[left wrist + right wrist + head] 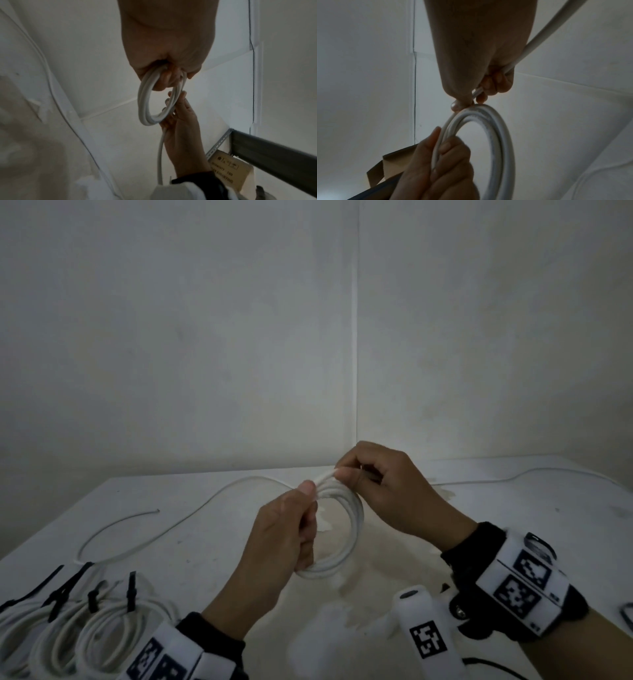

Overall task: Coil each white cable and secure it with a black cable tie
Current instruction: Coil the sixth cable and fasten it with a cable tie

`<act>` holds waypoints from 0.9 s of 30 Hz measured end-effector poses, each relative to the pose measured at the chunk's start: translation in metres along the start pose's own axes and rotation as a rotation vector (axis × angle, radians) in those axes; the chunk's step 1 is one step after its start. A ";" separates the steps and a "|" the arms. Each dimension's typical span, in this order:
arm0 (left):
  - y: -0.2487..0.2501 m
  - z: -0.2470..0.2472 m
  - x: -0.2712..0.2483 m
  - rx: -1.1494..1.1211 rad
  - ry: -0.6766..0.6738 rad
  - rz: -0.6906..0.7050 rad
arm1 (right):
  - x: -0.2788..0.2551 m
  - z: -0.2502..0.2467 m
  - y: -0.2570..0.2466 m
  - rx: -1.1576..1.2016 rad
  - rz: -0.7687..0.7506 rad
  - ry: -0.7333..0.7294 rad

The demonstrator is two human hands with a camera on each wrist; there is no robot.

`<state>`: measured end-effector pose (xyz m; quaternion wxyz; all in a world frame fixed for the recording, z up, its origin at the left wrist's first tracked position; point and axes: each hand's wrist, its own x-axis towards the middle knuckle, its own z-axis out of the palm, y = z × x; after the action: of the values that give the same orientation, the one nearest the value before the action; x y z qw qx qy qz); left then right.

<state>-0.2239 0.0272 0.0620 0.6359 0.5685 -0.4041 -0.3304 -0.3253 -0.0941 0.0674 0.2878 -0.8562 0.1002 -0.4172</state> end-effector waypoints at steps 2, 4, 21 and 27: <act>0.003 0.001 0.002 -0.075 0.053 0.013 | -0.002 0.003 -0.004 0.065 0.061 0.004; 0.006 0.002 0.004 -0.149 0.082 0.041 | -0.004 0.006 -0.009 0.166 0.133 0.003; -0.020 -0.009 0.012 -0.168 0.028 0.070 | -0.025 0.023 -0.011 0.131 0.247 0.038; -0.025 -0.036 0.012 0.024 -0.168 -0.086 | -0.021 0.007 -0.014 -0.136 0.255 -0.198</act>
<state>-0.1854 0.0297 0.0375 0.5781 0.5630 -0.4353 -0.3991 -0.3343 -0.0719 0.0585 0.2881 -0.8910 0.2071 -0.2833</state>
